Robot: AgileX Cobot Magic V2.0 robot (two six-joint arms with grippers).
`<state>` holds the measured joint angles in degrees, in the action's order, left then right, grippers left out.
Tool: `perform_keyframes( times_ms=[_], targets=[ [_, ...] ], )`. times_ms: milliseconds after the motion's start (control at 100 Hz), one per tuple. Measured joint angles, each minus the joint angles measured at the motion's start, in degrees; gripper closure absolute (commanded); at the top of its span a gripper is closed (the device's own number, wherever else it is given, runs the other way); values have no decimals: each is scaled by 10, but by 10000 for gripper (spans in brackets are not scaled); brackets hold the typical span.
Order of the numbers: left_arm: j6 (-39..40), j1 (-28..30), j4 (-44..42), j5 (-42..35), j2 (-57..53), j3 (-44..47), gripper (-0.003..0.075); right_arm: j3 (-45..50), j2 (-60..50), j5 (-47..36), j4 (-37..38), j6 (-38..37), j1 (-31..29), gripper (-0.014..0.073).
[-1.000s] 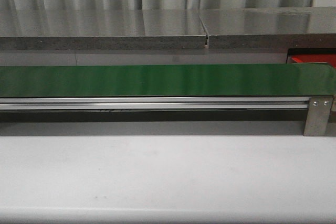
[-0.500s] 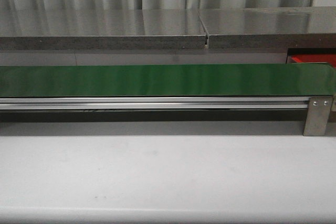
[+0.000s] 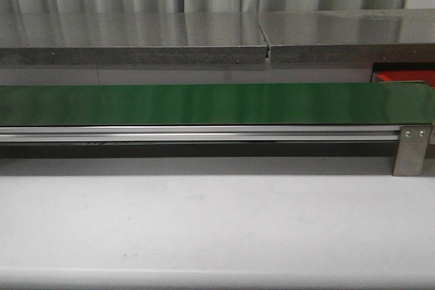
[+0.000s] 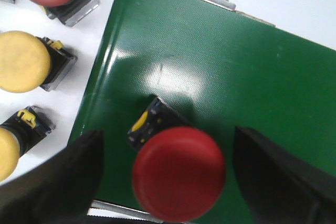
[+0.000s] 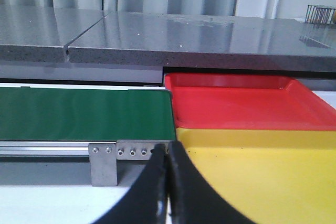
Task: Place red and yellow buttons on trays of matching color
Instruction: 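Lift the red button onto the green belt and open the left gripper, then move the left gripper back to the pile and grasp a yellow button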
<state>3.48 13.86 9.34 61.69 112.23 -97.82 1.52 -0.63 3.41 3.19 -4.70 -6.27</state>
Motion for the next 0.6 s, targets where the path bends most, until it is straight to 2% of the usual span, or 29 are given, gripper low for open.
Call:
perform_keyframes(
  times_ms=[360, 600],
  targets=[
    [0, -5, 28, 5, 0, -51, 103, 0, 0, 0, 0, 0, 0, 668],
    [0, -9, 23, 5, -34, -53, 103, 0, 0, 0, 0, 0, 0, 668]
  ],
)
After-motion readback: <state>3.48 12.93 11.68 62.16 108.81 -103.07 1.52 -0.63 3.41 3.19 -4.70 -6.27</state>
